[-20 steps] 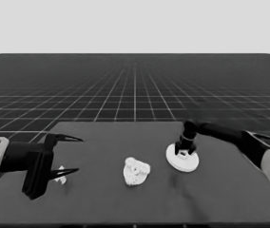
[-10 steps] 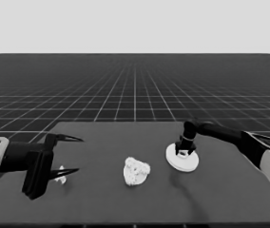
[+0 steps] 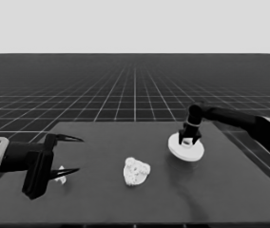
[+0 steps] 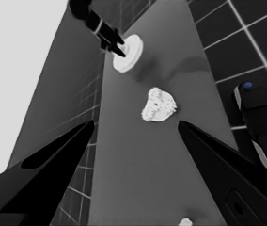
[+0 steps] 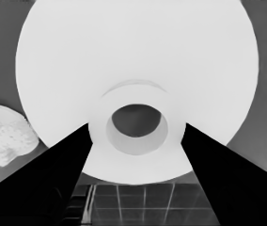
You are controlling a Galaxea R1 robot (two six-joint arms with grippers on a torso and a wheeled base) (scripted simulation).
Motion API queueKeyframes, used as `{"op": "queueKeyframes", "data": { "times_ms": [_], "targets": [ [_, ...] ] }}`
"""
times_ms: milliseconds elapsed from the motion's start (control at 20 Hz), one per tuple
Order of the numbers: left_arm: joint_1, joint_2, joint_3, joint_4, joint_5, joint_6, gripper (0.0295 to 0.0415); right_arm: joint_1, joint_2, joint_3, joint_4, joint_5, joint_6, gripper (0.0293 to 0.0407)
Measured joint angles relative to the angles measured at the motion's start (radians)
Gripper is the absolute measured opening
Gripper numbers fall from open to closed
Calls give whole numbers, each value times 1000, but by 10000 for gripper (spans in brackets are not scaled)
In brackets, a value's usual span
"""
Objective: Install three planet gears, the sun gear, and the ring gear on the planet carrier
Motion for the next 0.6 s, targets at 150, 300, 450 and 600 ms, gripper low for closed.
{"op": "queueKeyframes", "data": {
  "times_ms": [150, 300, 450, 600],
  "targets": [
    [0, 0, 0, 0, 0, 0, 385, 5, 0, -1, 4, -5, -1, 348],
    [0, 0, 0, 0, 0, 0, 385, -28, 169, 372, -64, -32, 584, 351],
    [0, 0, 0, 0, 0, 0, 385, -46, 429, 262, -82, -49, 689, 352],
    [0, 0, 0, 0, 0, 0, 385, -49, 482, 210, -84, -51, 691, 352]
  ]
}}
